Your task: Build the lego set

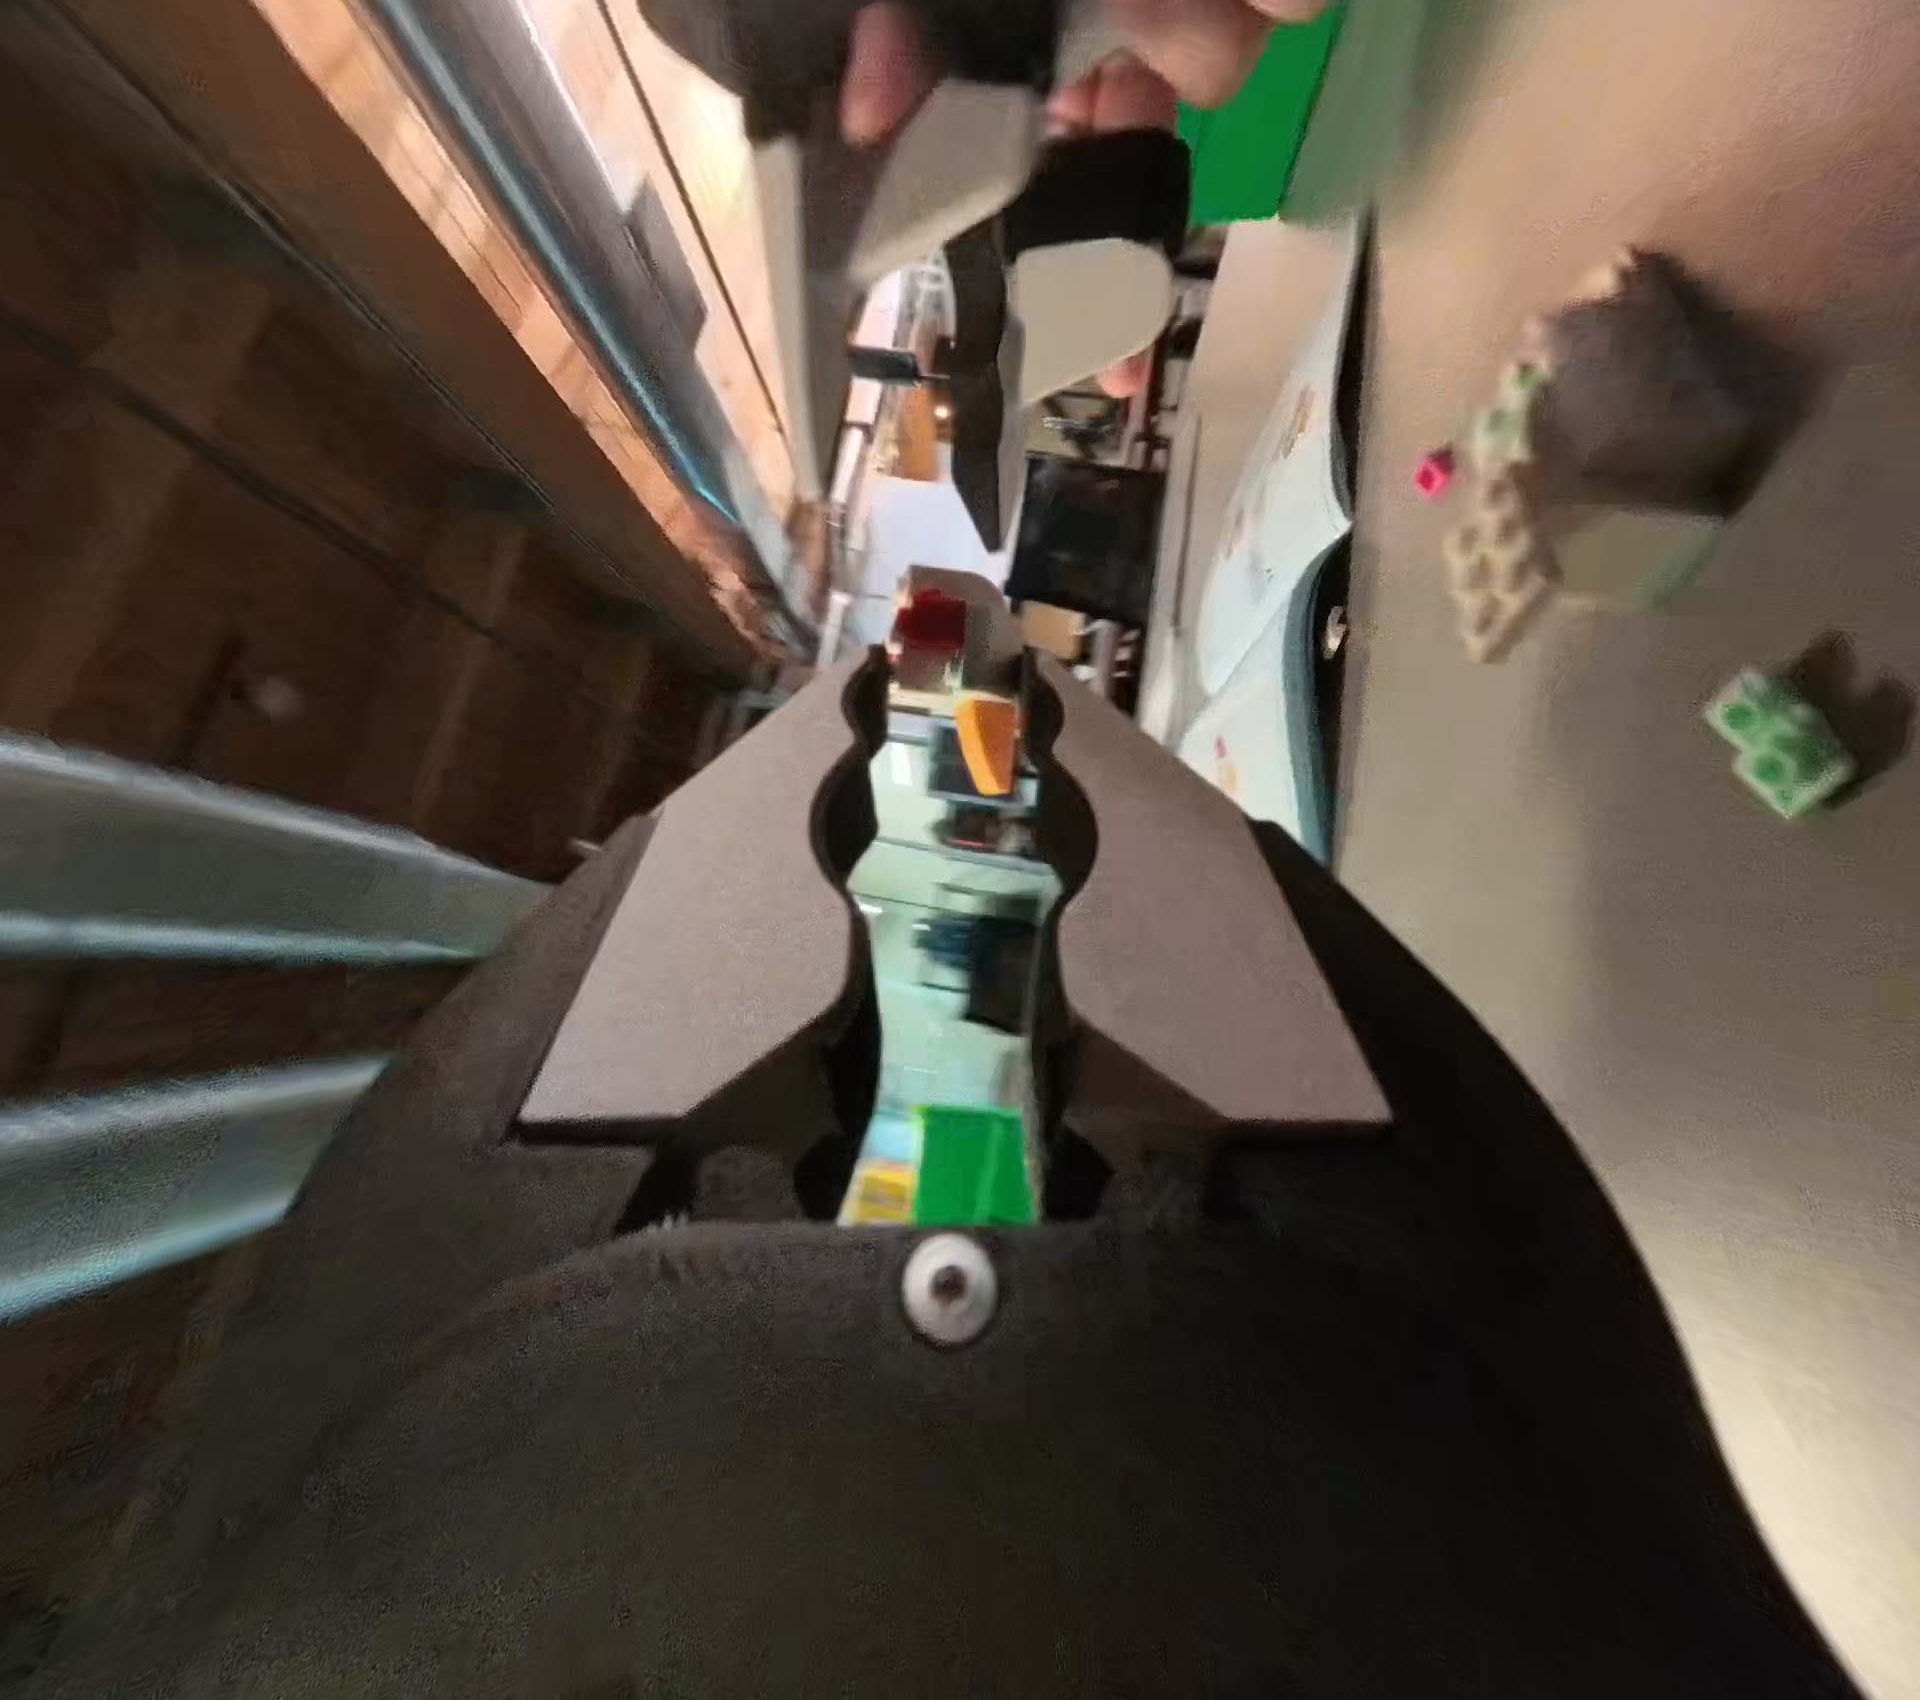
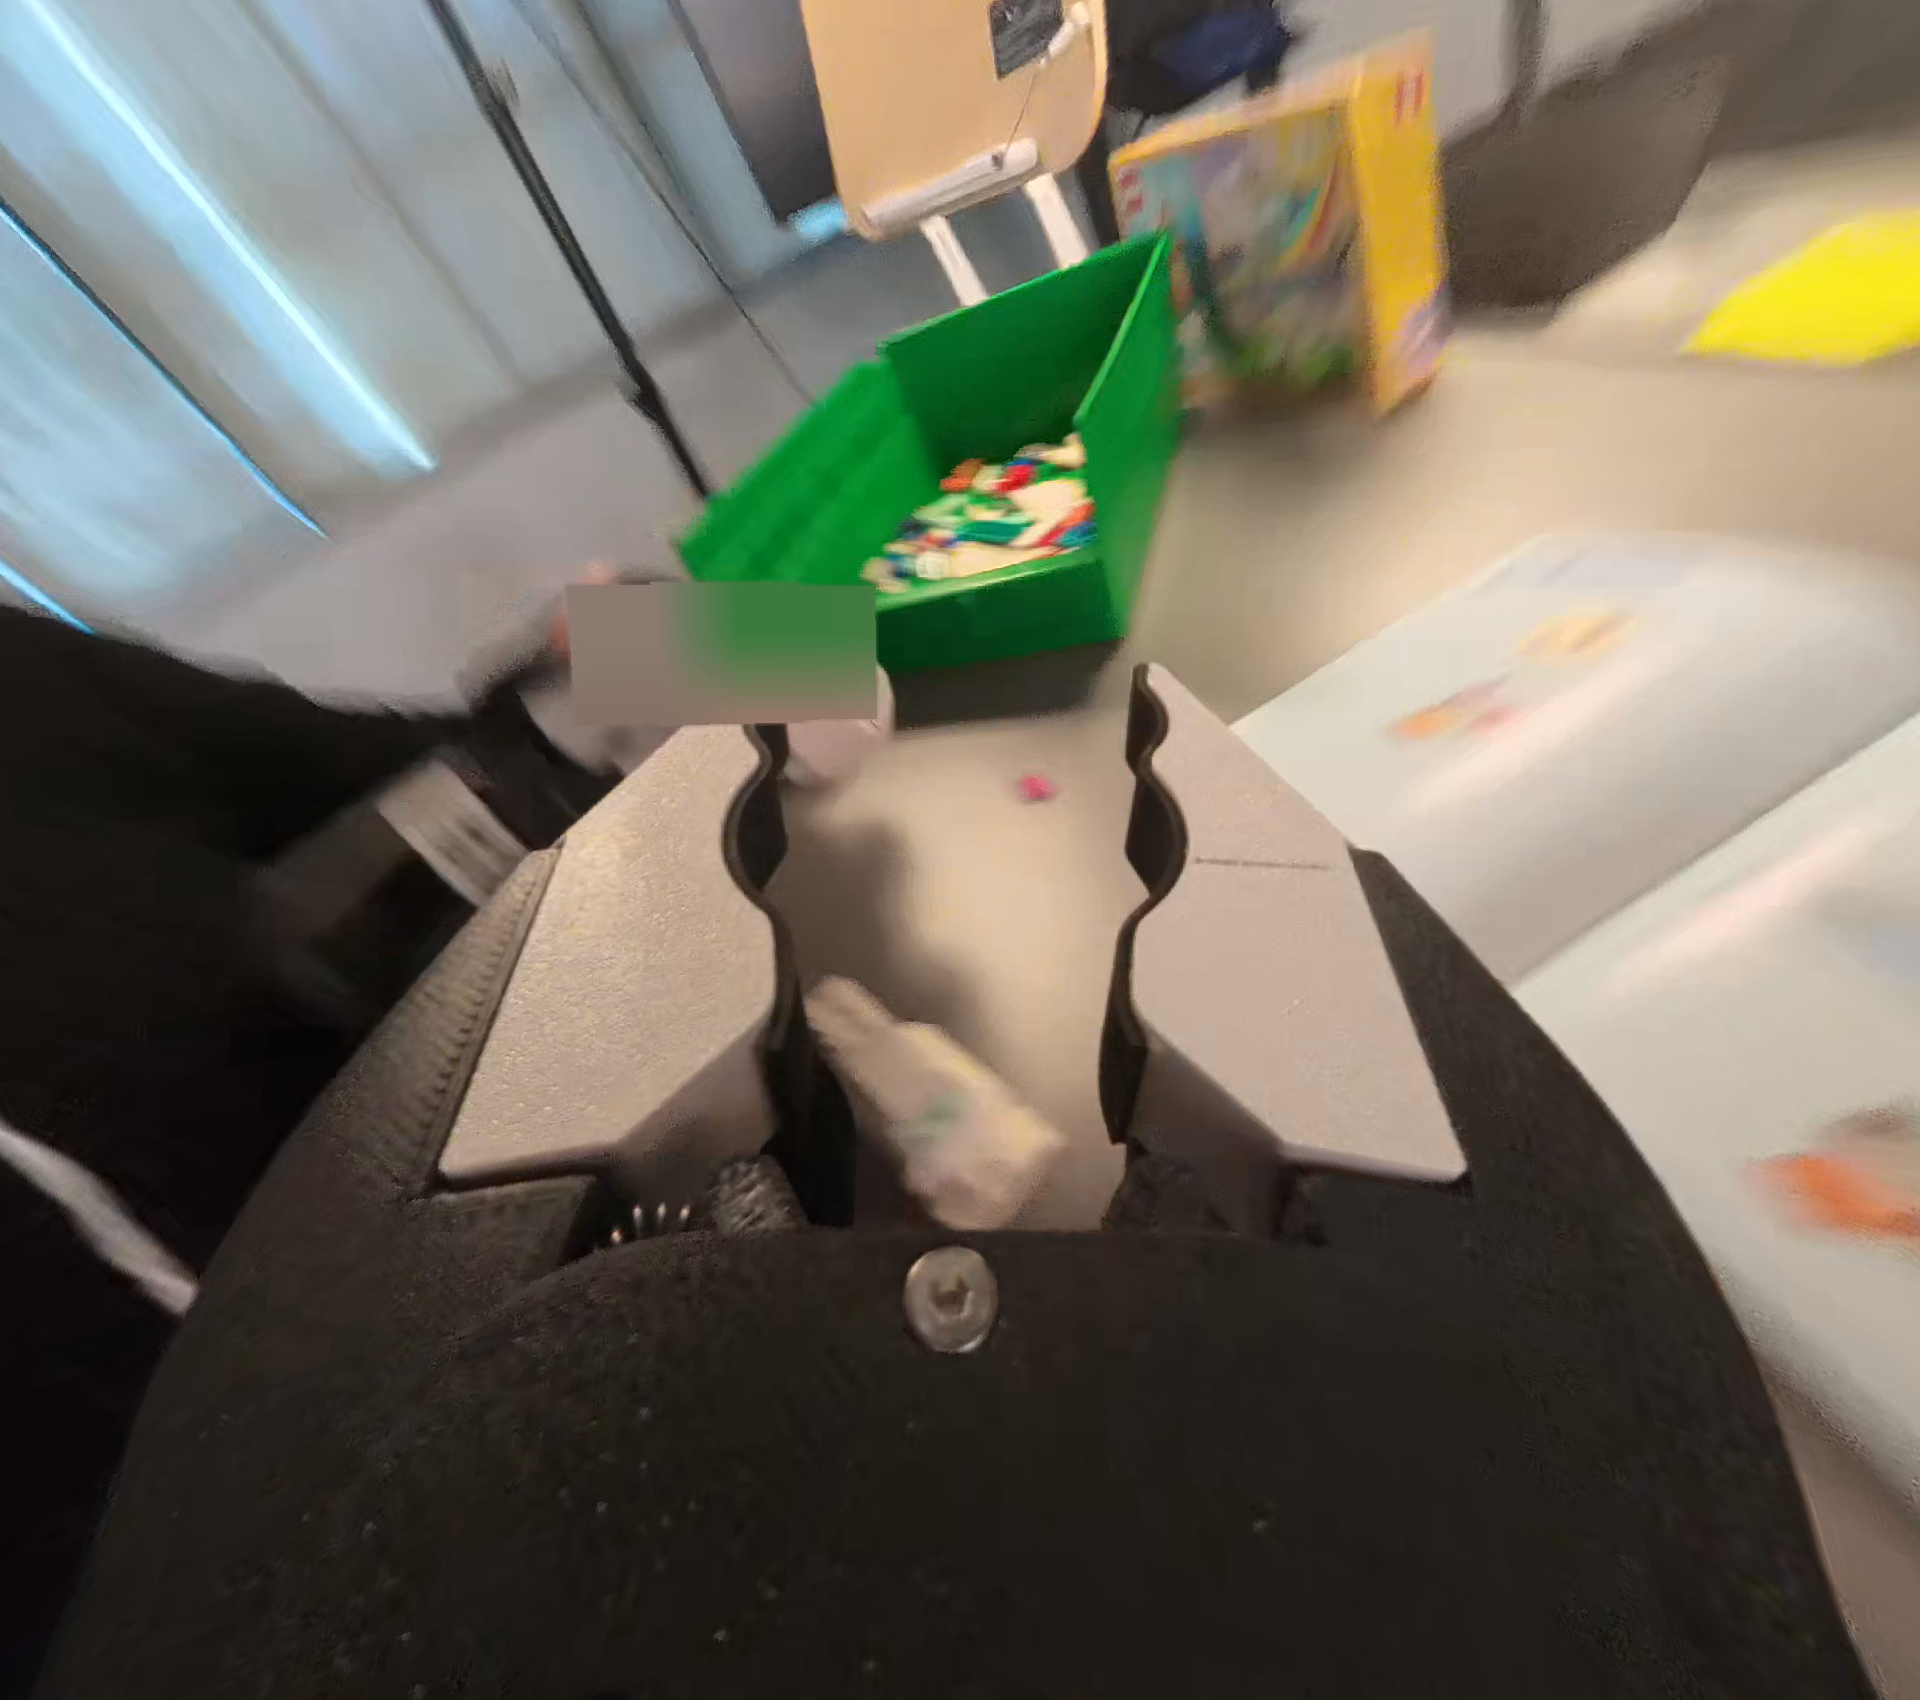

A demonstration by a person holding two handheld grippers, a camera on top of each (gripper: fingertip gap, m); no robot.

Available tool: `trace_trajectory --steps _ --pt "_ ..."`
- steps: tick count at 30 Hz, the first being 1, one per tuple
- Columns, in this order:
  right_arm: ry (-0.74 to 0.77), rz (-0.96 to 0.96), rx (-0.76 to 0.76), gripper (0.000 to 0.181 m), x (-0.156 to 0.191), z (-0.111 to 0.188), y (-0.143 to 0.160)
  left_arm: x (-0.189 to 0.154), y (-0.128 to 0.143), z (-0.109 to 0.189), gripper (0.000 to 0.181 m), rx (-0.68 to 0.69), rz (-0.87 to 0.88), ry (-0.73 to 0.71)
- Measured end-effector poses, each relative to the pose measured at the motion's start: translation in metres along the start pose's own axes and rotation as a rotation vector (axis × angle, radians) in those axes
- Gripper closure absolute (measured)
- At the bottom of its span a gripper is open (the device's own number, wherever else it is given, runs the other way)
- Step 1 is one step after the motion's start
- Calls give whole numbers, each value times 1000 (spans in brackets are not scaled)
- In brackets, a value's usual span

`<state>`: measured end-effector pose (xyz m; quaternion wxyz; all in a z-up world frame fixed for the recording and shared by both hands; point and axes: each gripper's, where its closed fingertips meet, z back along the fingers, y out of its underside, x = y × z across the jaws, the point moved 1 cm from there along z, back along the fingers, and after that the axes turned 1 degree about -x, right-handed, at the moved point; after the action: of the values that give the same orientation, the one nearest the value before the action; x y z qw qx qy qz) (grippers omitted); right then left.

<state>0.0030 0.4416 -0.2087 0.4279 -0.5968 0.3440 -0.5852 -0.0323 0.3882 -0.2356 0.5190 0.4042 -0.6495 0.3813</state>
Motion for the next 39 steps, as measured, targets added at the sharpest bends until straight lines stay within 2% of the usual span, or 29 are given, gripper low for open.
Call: trace_trajectory --steps 2,6,8,10,14,18,21,25,30,34,39 --pt "10 273 14 116 10 4 -5 4 3 0 157 -19 226 50" --pt "-20 808 113 116 41 6 2 6 -14 7 157 -225 677 247" --pt "-45 993 218 116 49 4 14 11 -22 11 157 -325 858 339" --pt "-84 1076 321 117 55 3 26 20 -25 15 157 -419 1026 389" --pt "-154 1073 404 127 65 1 36 33 -35 28 157 -608 1272 526" --pt "-276 957 390 145 87 0 38 41 -42 34 157 -713 1372 575" --pt "-337 832 346 147 100 0 30 49 -42 37 157 -763 1407 557" --pt "-315 824 312 148 104 -3 25 50 -46 40 157 -794 1419 568" --pt "-309 825 290 160 107 -5 24 50 -49 42 157 -824 1449 593" --pt "-290 836 283 162 109 -6 23 55 -51 46 157 -860 1471 594" --pt "-193 967 292 165 108 -8 25 56 -47 46 157 -892 1507 601"
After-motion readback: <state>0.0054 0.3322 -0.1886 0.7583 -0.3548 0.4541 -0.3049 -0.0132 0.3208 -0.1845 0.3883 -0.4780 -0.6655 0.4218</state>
